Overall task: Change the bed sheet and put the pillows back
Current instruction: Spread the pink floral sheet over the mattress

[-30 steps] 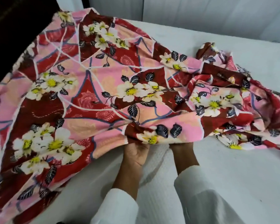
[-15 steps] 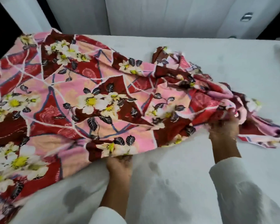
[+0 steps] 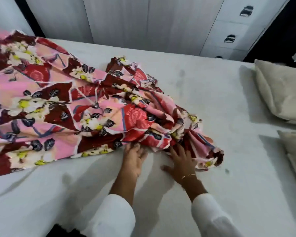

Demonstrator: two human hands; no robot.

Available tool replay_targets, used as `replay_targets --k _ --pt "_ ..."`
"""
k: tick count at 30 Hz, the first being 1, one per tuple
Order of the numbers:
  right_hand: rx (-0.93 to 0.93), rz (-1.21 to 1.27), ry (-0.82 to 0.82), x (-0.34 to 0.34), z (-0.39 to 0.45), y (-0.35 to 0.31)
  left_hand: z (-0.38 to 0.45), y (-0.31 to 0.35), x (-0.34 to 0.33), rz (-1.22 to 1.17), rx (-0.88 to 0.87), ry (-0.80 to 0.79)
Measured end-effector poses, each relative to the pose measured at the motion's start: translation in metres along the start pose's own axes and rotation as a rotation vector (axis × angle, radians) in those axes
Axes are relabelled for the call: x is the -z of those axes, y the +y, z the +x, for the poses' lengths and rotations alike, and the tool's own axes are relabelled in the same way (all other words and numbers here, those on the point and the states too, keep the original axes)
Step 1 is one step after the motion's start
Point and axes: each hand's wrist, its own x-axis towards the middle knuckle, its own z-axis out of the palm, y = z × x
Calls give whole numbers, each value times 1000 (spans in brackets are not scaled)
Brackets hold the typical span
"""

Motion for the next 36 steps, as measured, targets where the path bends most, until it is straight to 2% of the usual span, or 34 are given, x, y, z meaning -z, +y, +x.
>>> replay_targets --k 1,3,5,7,10,11,13,14,17,20,22,25,28,30,32,34,36 --pt "52 5 16 4 4 4 2 0 -5 -40 -31 1" --pt "177 102 221 18 14 3 3 0 -9 -124 -110 29" --pt "226 253 316 39 29 4 0 0 -10 -180 -195 54" --pt "96 458 390 65 35 13 -2 0 -11 -236 -233 75" --pt "-372 876 592 119 42 49 -2 -10 -23 -306 -207 59" --pt "-471 1026 677 138 45 64 -3 -15 -29 -278 -189 40" --pt "-547 1255 778 186 47 103 -6 -31 -47 -149 -133 -17" --pt "-555 1256 777 208 45 126 -9 -41 -58 -68 -84 -36" --pt "-485 1045 658 236 38 179 -17 -68 -89 137 101 -49" --pt "-415 859 685 217 34 199 -19 -94 -114 283 232 -35" --pt "-345 746 634 189 27 201 -16 -111 -125 282 243 -27" --pt "-316 712 552 166 10 206 -8 -122 -136 161 141 71" --pt "-372 680 618 158 2 228 -1 -116 -147 18 55 109" --pt "-492 776 636 165 3 249 0 -114 -158 119 -30 132" --pt "-632 821 549 173 1 262 -13 -119 -179 293 -165 78" --pt "-696 660 495 174 -4 256 -39 -124 -206 422 -269 -30" --pt "-677 510 544 164 -10 223 -66 -127 -227 521 -294 -147"
